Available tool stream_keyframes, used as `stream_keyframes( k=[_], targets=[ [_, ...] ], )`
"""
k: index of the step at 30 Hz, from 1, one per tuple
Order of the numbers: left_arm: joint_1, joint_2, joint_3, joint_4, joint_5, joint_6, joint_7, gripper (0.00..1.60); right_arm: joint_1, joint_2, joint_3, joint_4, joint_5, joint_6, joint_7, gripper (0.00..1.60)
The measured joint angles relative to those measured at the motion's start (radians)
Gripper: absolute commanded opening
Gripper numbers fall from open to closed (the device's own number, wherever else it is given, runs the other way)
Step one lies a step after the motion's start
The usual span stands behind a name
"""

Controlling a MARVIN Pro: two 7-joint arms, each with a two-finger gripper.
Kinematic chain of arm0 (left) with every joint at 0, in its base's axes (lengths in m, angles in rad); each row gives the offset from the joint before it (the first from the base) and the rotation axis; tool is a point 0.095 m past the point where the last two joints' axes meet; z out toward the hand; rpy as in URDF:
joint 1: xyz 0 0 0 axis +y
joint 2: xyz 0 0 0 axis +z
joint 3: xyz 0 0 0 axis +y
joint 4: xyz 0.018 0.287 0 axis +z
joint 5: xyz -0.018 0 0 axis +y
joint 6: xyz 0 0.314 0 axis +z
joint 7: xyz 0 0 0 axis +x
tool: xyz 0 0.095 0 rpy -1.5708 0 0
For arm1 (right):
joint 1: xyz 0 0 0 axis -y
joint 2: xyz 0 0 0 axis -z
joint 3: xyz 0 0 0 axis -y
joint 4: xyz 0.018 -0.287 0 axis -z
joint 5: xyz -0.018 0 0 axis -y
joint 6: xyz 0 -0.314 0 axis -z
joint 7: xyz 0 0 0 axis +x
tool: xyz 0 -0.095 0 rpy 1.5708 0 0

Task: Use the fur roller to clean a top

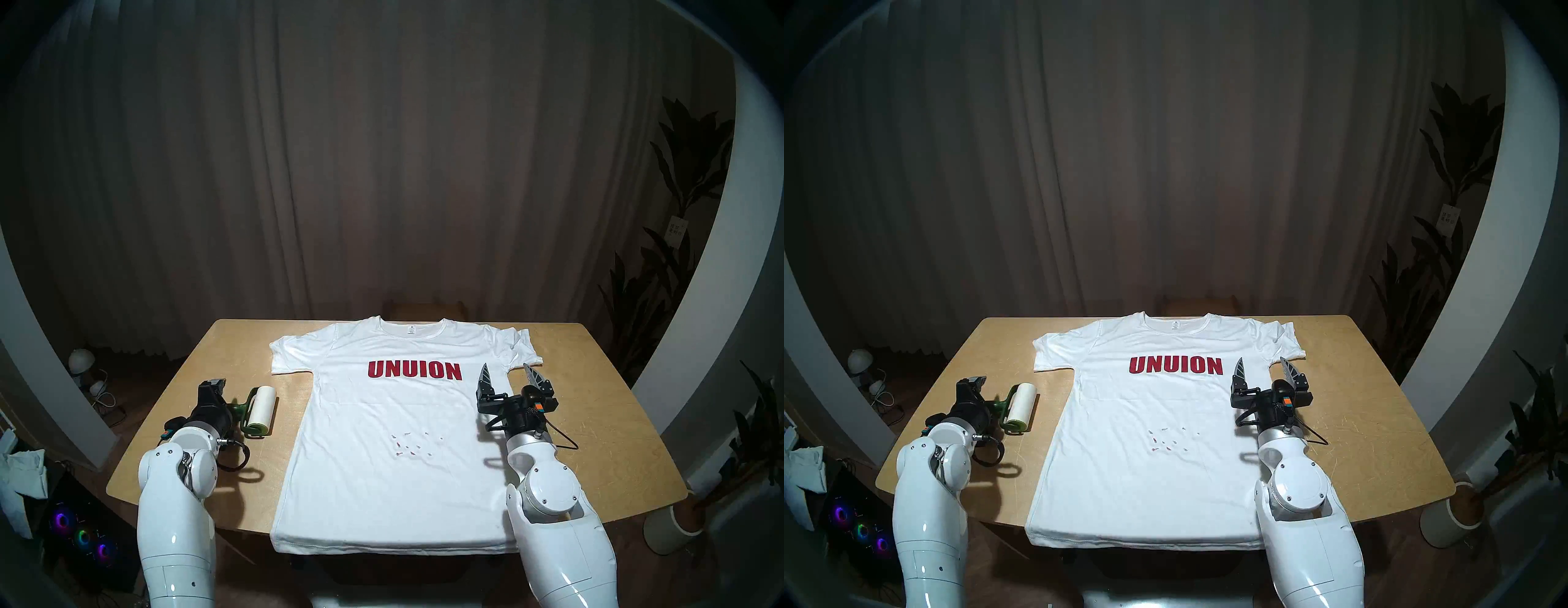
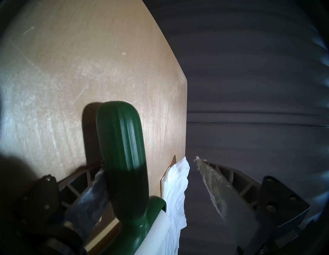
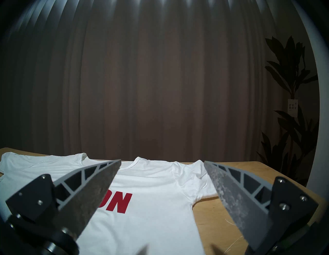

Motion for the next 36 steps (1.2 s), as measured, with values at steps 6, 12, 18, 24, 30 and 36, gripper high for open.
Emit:
stream_keyframes(
  k=[6,12,18,24,30,36],
  targets=[
    [-0.005,0.006,0.004,0.014,0.001,0.0,-0.007,1.42,0.003,0.002,0.004,0.007,-0.002,0.0,-0.004,1.6],
    [-0.005,0.006,0.004,0.014,0.001,0.002,-0.008,0.91,0.007,0.006,0.006,0.014,-0.004,0.0,-0.005,1.6],
    [-0.003,0.005,0.003,0.014,0.001,0.005,-0.013,0.68,0.016,0.012,0.009,0.021,-0.006,0.0,-0.003,1.6],
    [-0.001,0.005,0.003,0.014,0.004,0.007,-0.021,0.06,0.025,0.022,0.018,0.035,0.002,-0.001,0.008,1.6],
    [0.002,0.003,0.003,0.013,0.008,0.008,-0.03,0.0,0.03,0.027,0.021,0.038,0.01,-0.002,0.017,1.6],
    [0.015,-0.007,0.002,0.005,-0.006,0.015,-0.058,0.0,0.034,0.029,0.024,0.039,0.017,-0.002,0.022,1.6]
  ],
)
